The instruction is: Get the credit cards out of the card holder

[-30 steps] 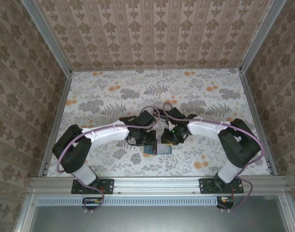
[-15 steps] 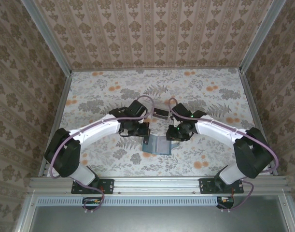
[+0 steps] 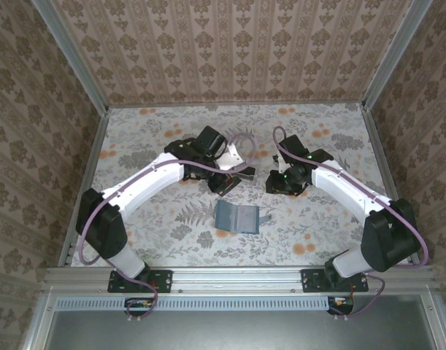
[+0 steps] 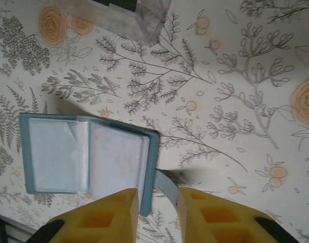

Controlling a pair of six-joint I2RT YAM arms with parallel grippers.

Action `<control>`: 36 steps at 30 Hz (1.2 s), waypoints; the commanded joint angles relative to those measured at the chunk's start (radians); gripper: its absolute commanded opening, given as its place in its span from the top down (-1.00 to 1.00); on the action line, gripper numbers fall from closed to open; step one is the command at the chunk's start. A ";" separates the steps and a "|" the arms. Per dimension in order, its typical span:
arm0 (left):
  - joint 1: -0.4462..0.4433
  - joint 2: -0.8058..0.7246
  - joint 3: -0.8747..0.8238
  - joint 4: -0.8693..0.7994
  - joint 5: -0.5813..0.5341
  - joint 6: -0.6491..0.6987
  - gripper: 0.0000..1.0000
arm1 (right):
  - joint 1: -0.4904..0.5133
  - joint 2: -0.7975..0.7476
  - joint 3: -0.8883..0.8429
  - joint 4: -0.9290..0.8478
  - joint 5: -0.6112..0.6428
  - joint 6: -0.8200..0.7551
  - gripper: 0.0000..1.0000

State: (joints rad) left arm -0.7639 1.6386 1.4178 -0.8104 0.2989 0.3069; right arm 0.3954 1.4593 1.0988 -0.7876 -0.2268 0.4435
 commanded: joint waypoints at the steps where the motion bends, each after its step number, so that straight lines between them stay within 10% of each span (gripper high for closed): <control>1: 0.000 0.079 0.106 -0.110 0.023 0.347 1.00 | -0.025 -0.041 0.029 -0.072 0.043 -0.057 0.44; 20: 0.036 0.505 0.690 -0.365 -0.033 0.829 1.00 | -0.066 -0.060 -0.024 -0.060 0.060 -0.002 0.44; 36: 0.031 0.684 0.868 -0.438 -0.082 0.866 1.00 | -0.077 -0.126 -0.091 -0.057 0.049 -0.007 0.43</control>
State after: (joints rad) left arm -0.7322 2.2986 2.2532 -1.1900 0.2276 1.1381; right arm 0.3241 1.3537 1.0302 -0.8307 -0.1864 0.4255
